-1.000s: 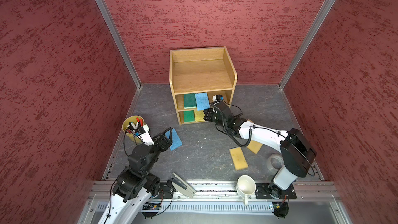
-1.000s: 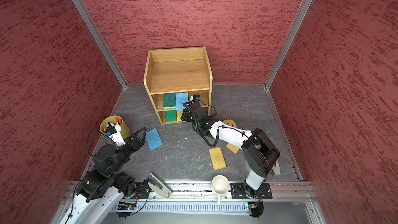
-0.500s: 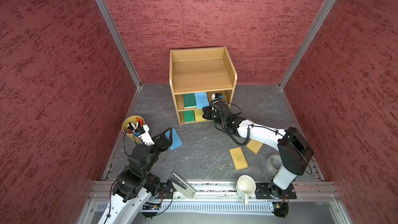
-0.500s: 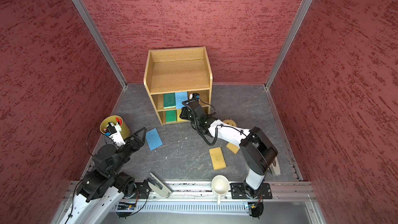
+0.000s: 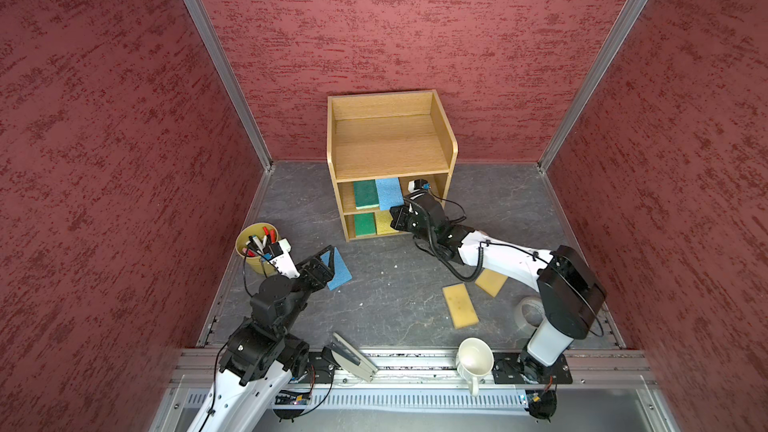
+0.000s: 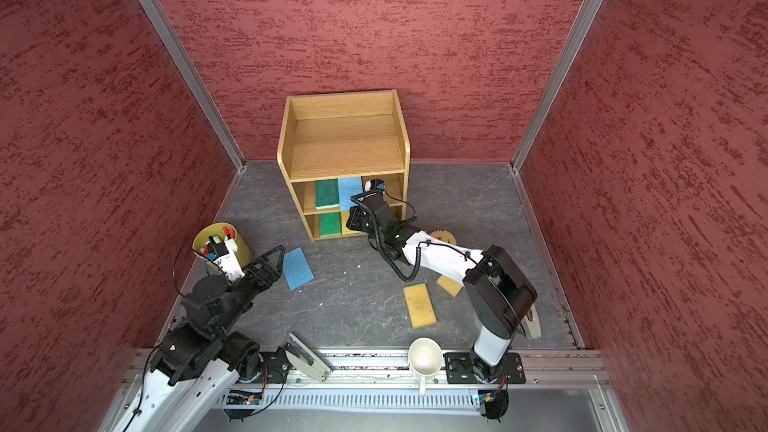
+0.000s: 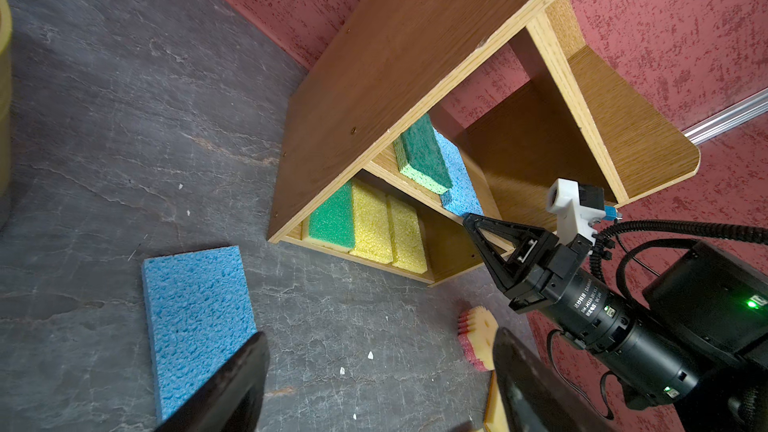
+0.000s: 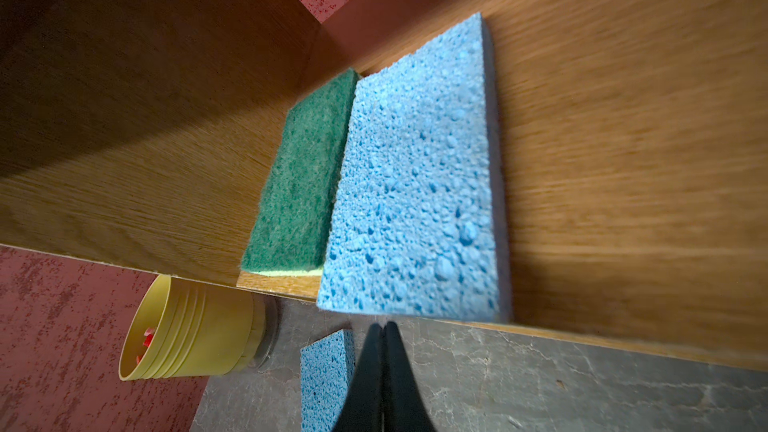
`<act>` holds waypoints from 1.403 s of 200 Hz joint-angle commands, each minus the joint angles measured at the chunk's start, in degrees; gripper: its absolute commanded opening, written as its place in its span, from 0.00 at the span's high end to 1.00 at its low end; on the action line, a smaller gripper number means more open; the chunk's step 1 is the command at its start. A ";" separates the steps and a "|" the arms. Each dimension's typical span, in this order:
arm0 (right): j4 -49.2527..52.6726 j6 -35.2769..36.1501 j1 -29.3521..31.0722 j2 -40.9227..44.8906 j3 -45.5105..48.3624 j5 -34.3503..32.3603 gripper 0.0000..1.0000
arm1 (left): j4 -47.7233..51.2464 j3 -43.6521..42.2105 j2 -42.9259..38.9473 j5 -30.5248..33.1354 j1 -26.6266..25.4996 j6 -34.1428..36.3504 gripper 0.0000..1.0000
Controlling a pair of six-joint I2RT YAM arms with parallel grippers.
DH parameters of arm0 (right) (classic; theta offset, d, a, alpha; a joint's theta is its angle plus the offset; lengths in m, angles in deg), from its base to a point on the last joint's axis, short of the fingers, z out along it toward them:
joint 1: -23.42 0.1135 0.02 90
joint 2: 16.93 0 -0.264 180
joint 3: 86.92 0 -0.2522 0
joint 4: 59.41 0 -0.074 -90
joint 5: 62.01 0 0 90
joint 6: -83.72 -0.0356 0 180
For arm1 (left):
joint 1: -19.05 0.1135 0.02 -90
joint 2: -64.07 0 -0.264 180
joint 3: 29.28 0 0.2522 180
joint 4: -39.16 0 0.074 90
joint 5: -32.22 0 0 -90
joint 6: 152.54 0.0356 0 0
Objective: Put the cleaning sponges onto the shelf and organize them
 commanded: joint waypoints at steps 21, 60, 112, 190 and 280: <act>3.91 3.60 0.19 7.80 1.56 -7.58 0.85 | -1.28 0.72 0.12 -0.17 0.51 -0.09 0.16; 6.60 6.55 -0.47 9.28 1.35 -12.67 0.70 | -1.55 0.48 0.20 -0.42 0.52 -0.39 0.16; 4.19 7.84 -0.70 4.57 -0.87 -12.65 0.62 | -0.36 0.68 -0.70 -0.31 0.52 -0.33 0.16; 2.46 6.28 -1.95 -0.19 -3.72 -10.22 0.57 | 0.47 0.49 -1.68 0.40 0.57 -0.20 0.16; 0.06 3.54 -2.25 -1.51 -3.99 -5.63 0.85 | 0.41 0.39 -1.59 0.52 0.61 -0.24 0.16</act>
